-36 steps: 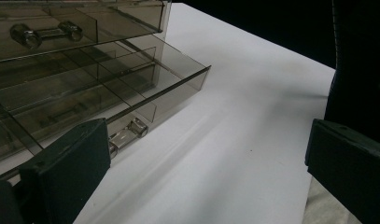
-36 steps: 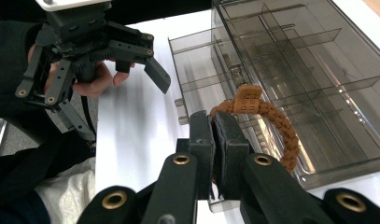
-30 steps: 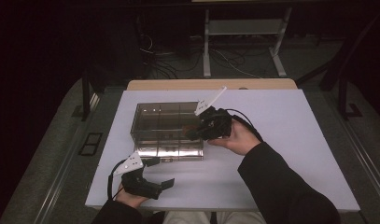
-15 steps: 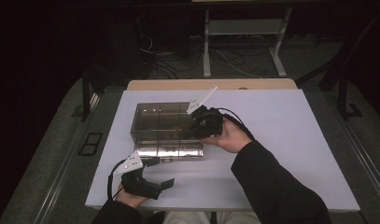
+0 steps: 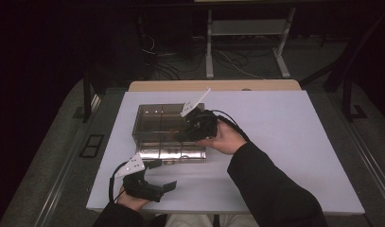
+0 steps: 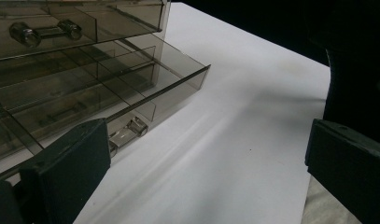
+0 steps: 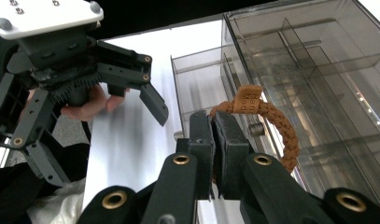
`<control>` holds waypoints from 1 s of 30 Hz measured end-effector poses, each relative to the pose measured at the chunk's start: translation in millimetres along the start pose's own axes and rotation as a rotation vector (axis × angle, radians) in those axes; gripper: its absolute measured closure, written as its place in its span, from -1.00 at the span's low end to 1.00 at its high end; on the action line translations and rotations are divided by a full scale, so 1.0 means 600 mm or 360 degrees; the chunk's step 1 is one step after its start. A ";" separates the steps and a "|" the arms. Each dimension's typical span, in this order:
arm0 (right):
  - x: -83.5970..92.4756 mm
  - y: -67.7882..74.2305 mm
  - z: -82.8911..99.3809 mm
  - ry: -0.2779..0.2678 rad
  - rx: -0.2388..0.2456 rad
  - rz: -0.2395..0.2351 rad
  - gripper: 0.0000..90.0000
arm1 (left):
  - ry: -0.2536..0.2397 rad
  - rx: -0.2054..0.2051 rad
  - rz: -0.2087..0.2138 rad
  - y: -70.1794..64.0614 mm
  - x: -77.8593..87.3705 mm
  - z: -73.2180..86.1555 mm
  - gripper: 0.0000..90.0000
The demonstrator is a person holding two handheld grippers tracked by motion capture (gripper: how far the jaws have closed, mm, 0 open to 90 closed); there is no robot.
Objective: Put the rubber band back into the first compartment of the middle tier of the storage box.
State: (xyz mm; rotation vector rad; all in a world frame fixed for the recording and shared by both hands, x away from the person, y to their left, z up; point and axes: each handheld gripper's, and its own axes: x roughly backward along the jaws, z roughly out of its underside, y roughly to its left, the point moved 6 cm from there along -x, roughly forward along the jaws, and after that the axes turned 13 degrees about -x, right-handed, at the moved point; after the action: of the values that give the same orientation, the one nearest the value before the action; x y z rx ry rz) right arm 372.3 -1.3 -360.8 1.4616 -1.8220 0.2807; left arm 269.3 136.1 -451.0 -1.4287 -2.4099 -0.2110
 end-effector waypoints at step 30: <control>-0.054 0.007 -0.035 0.0012 0.0004 -0.0068 0.90 | -0.0001 0.0001 0.0006 0.000 0.000 0.000 -1.00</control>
State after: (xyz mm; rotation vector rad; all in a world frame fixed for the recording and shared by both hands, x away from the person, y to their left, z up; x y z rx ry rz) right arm 378.7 36.5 -367.0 1.4973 -1.7828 0.2666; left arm 269.3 136.3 -450.8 -1.4334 -2.4074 -0.2084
